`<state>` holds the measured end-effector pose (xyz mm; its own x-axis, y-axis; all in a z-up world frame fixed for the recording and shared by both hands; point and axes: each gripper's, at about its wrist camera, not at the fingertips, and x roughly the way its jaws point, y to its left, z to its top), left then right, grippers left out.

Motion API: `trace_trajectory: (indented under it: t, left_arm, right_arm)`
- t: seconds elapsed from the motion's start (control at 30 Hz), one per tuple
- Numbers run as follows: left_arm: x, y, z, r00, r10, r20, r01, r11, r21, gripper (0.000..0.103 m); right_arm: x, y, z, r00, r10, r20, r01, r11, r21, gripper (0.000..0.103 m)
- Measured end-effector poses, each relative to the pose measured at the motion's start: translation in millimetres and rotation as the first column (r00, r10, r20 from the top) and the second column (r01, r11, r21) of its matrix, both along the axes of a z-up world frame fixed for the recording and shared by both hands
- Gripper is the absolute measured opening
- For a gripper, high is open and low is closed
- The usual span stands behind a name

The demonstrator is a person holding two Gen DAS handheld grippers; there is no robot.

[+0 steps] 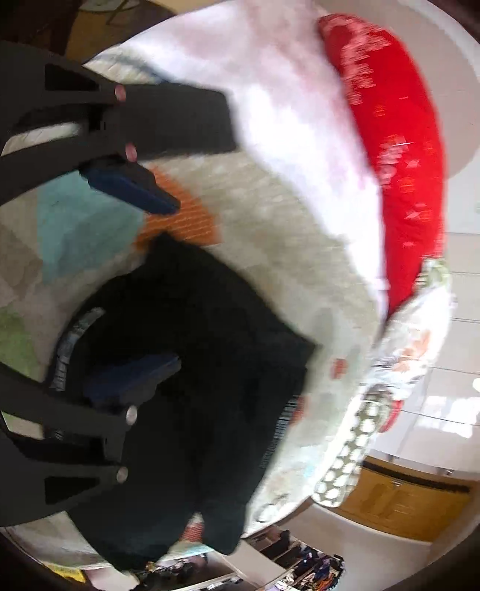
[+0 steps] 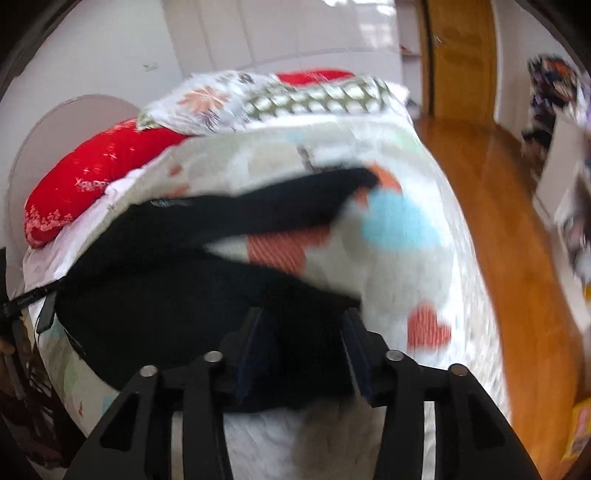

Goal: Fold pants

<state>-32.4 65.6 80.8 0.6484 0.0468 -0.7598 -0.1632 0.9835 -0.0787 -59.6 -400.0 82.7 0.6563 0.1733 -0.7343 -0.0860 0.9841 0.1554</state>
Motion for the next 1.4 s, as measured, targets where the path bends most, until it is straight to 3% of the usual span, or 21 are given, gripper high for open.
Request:
trace_trajectory:
  t: [0.07, 0.23, 0.43, 0.67, 0.8, 0.87, 0.9, 0.93, 1.0, 1.03, 1.17, 1.4]
  left_arm:
    - [12, -1, 14, 0.999, -0.027, 0.037, 0.027, 1.0, -0.004, 0.087]
    - [68, -16, 23, 0.991, -0.134, 0.016, 0.134, 0.991, -0.001, 0.087]
    - [161, -41, -2, 0.934, -0.338, -0.114, 0.335, 0.941, -0.039, 0.087]
    - [225, -51, -37, 0.898, -0.4, -0.183, 0.403, 0.915, -0.023, 0.087]
    - [243, -59, -60, 0.857, -0.445, -0.259, 0.453, 0.891, -0.034, 0.087]
    - [246, -63, -62, 0.852, -0.463, -0.247, 0.472, 0.881, -0.023, 0.087]
    - [245, -64, -60, 0.852, -0.467, -0.236, 0.477, 0.879, -0.018, 0.083]
    - [245, -66, -59, 0.85, -0.474, -0.232, 0.481, 0.876, -0.025, 0.074]
    - [243, -68, -55, 0.842, -0.487, -0.231, 0.49, 0.87, -0.052, 0.042]
    - [239, -70, -49, 0.841, -0.491, -0.225, 0.494, 0.868, -0.047, 0.035]
    - [226, -72, -18, 0.848, -0.504, -0.162, 0.516, 0.856, 0.036, 0.033]
    - [166, -33, 65, 0.881, -0.471, 0.032, 0.472, 0.882, -0.003, 0.033]
  right_arm:
    - [16, 11, 11, 0.999, 0.041, 0.023, -0.04, 0.999, -0.003, 0.049]
    - [71, 44, 13, 0.99, 0.136, 0.037, -0.136, 0.991, 0.013, 0.054]
    - [137, 94, 3, 0.965, 0.262, 0.006, -0.262, 0.965, -0.013, 0.062]
    - [206, 142, -28, 0.921, 0.38, -0.083, -0.383, 0.923, -0.029, 0.066]
    - [227, 150, -49, 0.907, 0.4, -0.13, -0.403, 0.915, 0.003, 0.065]
    - [231, 152, -54, 0.91, 0.393, -0.13, -0.394, 0.919, 0.022, 0.049]
    - [232, 152, -54, 0.913, 0.387, -0.129, -0.387, 0.922, 0.025, 0.02]
    - [233, 154, -53, 0.916, 0.382, -0.125, -0.382, 0.924, 0.028, 0.01]
    - [231, 156, -50, 0.919, 0.376, -0.118, -0.376, 0.926, 0.023, 0.008]
    - [228, 159, -46, 0.92, 0.377, -0.108, -0.379, 0.926, 0.007, 0.007]
    - [206, 160, -8, 0.923, 0.385, -0.01, -0.385, 0.923, -0.006, 0.006]
    - [126, 157, 69, 0.886, 0.428, 0.18, -0.437, 0.899, 0.014, 0.001]
